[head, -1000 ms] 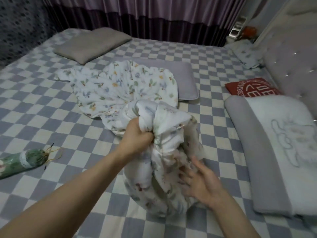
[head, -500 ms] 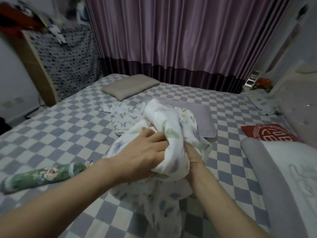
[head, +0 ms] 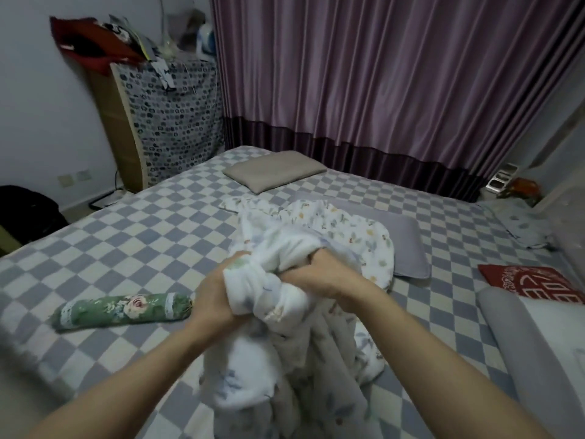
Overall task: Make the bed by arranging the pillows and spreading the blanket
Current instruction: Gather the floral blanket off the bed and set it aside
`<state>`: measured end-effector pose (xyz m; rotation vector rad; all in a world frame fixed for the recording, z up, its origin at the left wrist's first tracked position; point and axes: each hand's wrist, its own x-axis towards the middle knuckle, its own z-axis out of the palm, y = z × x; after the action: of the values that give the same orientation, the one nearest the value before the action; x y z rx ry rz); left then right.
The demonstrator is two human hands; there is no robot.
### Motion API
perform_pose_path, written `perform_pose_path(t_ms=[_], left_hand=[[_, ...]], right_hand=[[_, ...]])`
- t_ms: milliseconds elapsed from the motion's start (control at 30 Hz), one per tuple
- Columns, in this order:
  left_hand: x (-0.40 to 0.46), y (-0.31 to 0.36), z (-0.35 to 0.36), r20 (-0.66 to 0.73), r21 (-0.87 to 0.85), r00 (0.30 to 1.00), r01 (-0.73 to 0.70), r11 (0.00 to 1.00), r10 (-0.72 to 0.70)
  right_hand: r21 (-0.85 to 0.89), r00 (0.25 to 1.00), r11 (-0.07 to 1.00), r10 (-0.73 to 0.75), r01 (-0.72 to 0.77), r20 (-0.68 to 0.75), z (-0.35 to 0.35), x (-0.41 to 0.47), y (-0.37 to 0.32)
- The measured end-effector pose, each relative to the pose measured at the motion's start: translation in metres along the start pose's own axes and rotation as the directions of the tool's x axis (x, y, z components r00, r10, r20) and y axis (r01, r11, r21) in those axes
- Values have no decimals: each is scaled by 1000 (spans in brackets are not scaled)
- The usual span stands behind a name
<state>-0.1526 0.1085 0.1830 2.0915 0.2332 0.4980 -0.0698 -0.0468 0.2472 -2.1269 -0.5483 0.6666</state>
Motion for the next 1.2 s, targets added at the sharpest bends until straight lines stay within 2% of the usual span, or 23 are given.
perform_pose_path(t_ms=[67,133,267,400,533,733,967,1100,1200], left_hand=[[12,-19,-25,-99,62,995,-2,998,8],[28,-39,-60,-154,72,987,63,995,-51],[48,-73,-123,-209,37,973,107,994,-97],[70,-112,-174,-200,-104,962,169,980,-187],[95,-139,-200,-163,-152,956,220,964,-244],[129,-157,-185,-95,-137,965,231,963,-245],[169,-187,-140,0,-40,955,295,955,-296],[202,-211,-101,28,-50,940,340,939,-339],[229,-238,-62,20,-94,909,415,905,-415]], right_hand=[[282,1000,959,20,-14,-18,15,13,8],[446,994,894,81,-40,-74,37,26,11],[544,961,829,241,-130,-138,95,56,17],[589,930,784,339,-197,-141,147,81,10],[650,860,716,475,-256,-185,177,95,16],[688,728,646,639,-330,-251,181,106,47],[808,574,498,778,-314,-256,145,142,92],[784,521,520,797,-337,-305,117,184,129],[738,453,553,811,-386,-371,97,227,175]])
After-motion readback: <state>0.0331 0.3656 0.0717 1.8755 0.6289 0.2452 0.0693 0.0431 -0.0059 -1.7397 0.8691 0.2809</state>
